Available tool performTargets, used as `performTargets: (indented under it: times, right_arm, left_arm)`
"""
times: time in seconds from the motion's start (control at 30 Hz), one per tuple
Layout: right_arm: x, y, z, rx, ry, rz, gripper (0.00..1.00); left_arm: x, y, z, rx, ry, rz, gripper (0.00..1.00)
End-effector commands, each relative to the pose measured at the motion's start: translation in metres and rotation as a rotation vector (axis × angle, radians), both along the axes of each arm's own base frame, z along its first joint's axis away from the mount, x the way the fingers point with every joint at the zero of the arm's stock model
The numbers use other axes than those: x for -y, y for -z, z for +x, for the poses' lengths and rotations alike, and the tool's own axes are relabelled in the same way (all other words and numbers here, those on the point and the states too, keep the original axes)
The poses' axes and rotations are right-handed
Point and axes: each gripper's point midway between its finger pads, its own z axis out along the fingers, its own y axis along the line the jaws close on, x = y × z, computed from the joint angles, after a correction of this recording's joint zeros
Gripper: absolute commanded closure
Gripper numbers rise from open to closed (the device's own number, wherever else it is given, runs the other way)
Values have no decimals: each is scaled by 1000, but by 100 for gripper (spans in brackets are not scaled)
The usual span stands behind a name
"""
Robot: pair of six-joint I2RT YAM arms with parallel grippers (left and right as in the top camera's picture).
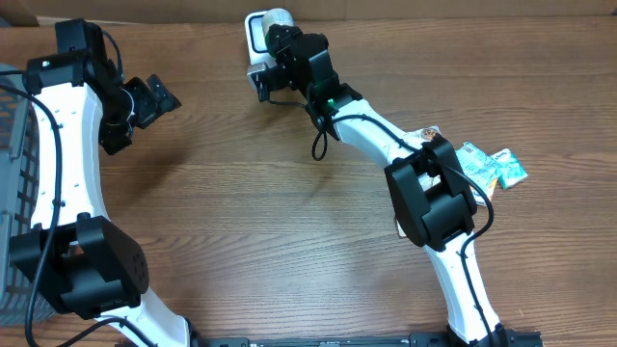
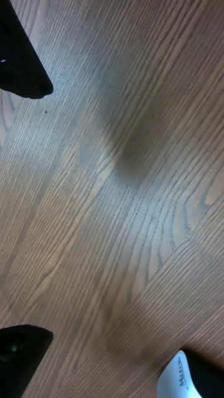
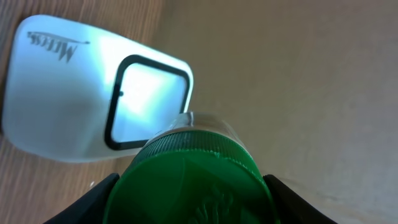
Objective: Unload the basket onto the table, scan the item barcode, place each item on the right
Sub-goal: 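Hold the jar in front of the scanner with the right gripper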
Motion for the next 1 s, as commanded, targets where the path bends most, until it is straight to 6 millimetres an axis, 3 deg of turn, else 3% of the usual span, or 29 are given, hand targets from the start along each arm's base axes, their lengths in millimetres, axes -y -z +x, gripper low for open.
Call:
performTargets:
  times: [0.0,0.37,0.53,0.6,0.8,0.97]
  right_arm:
    - [-6,-28,3,71,-34,31,46]
    - [-6,-26,2,64,-35,28,46]
    - [-12,-34,-2,53,-52,80,46]
    - [-15,-46,-5,32,-53,149,46]
    - [-19,-114,-23,-26,-28,412,46]
    - [-24,-148,-62,-253,-7,596,46]
  left_arm:
    - [3,3,2,-8,16,6,0]
    - [3,4,2,-8,16,6,0]
    - [3,3,2,-8,16,6,1]
    - [3,3,2,-8,16,6,0]
    - [3,4,2,-8,16,6,0]
    - [3,3,2,-8,16,6,0]
